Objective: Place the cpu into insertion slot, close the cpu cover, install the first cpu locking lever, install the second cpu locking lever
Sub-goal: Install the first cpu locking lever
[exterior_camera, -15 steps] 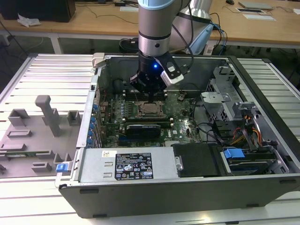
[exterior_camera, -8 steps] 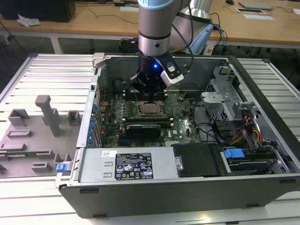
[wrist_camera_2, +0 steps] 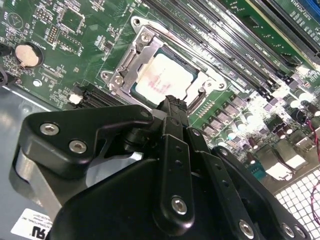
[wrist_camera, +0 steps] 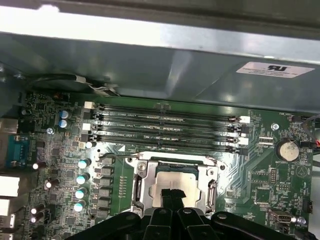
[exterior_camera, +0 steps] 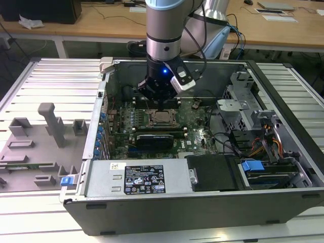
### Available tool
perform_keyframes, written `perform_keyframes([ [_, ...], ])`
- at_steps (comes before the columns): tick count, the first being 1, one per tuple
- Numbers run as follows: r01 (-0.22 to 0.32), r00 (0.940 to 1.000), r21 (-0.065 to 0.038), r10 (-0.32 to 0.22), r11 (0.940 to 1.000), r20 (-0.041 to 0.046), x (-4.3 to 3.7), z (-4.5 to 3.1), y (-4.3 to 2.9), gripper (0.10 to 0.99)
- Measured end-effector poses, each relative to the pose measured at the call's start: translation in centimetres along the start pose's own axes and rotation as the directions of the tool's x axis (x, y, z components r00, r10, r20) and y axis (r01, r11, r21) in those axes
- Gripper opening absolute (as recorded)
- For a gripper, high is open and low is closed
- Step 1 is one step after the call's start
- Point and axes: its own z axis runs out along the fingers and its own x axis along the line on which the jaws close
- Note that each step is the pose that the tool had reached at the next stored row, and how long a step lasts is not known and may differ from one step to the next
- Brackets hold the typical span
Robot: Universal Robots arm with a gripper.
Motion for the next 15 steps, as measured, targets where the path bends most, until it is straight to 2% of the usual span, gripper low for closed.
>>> perform_keyframes([
  [6, 0.0, 1.0, 0.0, 0.0, 1.0, -0.0003, 0.68, -0.1, 0.06, 0.106],
  [15, 0.0, 1.0, 0.001, 0.0, 1.0, 0.0012, 0.68, -1.6, 0.16, 0.106],
])
